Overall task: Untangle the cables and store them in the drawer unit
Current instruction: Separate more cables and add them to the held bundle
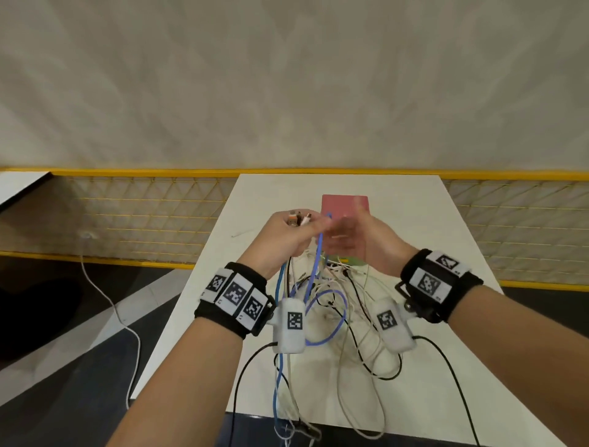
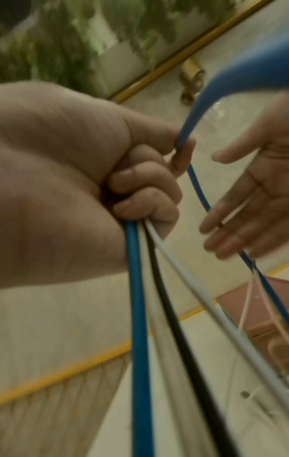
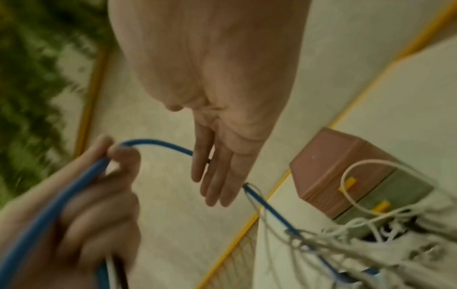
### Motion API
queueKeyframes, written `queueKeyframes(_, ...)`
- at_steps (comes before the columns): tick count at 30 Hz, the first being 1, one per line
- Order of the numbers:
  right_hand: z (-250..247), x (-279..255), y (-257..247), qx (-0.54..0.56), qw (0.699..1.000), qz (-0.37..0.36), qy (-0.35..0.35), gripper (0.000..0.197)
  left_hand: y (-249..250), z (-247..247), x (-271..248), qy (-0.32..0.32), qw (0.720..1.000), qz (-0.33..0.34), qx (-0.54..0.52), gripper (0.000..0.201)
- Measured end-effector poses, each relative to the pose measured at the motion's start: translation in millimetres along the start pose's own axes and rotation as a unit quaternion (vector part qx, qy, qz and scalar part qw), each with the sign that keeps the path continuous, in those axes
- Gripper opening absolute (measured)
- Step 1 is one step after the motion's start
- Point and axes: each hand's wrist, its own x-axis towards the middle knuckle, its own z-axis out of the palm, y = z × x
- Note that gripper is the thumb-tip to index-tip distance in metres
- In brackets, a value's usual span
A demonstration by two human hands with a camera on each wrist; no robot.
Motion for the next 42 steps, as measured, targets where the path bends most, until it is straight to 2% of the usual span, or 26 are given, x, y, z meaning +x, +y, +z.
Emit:
queueKeyframes(3, 3, 9, -17, 0.061, 0.996, 0.018, 0.062, 0.050, 2, 4, -7, -0.031, 0.997, 0.026, 0.065, 0.004)
queueKeyframes(6, 8, 19, -28, 0.098, 0.989, 0.076, 0.078, 0.027, 6, 4, -11, -0.093, 0.987, 0.059, 0.113, 0.004)
queueKeyframes(8, 7, 27, -31, 0.163, 0.979, 0.093, 0.085, 0.027, 7, 0, -13, -0.132, 0.979, 0.055, 0.146, 0.009)
queueKeyframes(10, 8, 29, -37, 0.208, 0.970, 0.071, 0.101, 0.025, 1, -6, -11, -0.134, 0.979, 0.027, 0.152, 0.014)
queueKeyframes(11, 8, 27, -42, 0.190, 0.976, 0.044, 0.097, 0.023, -3, -9, -9, -0.109, 0.985, 0.013, 0.132, 0.018)
queueKeyframes(13, 11, 16, -51, 0.066, 0.996, -0.012, 0.067, 0.022, -11, -14, 0, -0.008, 0.998, -0.030, 0.049, 0.032)
queueKeyframes(15, 16, 0, -54, -0.086, 0.995, -0.041, -0.009, 0.025, -15, -16, 6, 0.068, 0.995, -0.074, -0.029, 0.045)
queueKeyframes(16, 19, -8, -53, -0.150, 0.986, -0.043, -0.052, 0.025, -14, -16, 9, 0.076, 0.992, -0.092, -0.050, 0.049)
queueKeyframes(18, 24, -19, -43, -0.252, 0.960, -0.037, -0.121, 0.025, -13, -15, 12, 0.054, 0.990, -0.116, -0.054, 0.054)
queueKeyframes(21, 31, -28, -19, -0.292, 0.937, -0.049, -0.186, 0.011, -9, -7, 13, -0.015, 0.993, -0.118, 0.015, 0.049)
queueKeyframes(23, 32, -30, -8, -0.285, 0.941, -0.072, -0.167, 0.008, -8, -4, 15, -0.026, 0.992, -0.107, 0.069, 0.045)
queueKeyframes(27, 28, -28, -12, -0.217, 0.965, -0.136, -0.056, 0.017, -14, -9, 15, -0.013, 0.984, -0.114, 0.139, 0.054)
queueKeyframes(29, 26, -29, -20, -0.190, 0.968, -0.164, -0.016, 0.019, -19, -9, 12, -0.027, 0.984, -0.121, 0.129, 0.058)
queueKeyframes(32, 17, -25, -22, -0.111, 0.985, -0.129, 0.019, 0.033, -19, -6, 8, -0.007, 0.994, -0.081, 0.072, 0.056)
queueKeyframes(33, 13, -22, -19, -0.105, 0.988, -0.115, 0.024, 0.031, -17, -5, 7, 0.003, 0.997, -0.062, 0.041, 0.054)
queueKeyframes(35, 6, -12, -8, -0.175, 0.980, -0.090, 0.004, 0.016, -11, -4, 5, 0.009, 0.999, -0.028, -0.016, 0.051)
queueKeyframes(38, 5, 3, 15, -0.338, 0.934, -0.076, -0.085, 0.015, 0, -5, 4, -0.003, 0.998, 0.016, -0.058, 0.049)
queueKeyframes(39, 7, 6, 21, -0.370, 0.921, -0.076, -0.090, 0.014, 2, -6, 4, -0.003, 0.998, 0.030, -0.061, 0.048)
queueKeyframes(42, 4, 18, 29, -0.391, 0.917, -0.079, -0.014, 0.020, 5, -12, -1, 0.014, 0.997, 0.067, -0.043, 0.045)
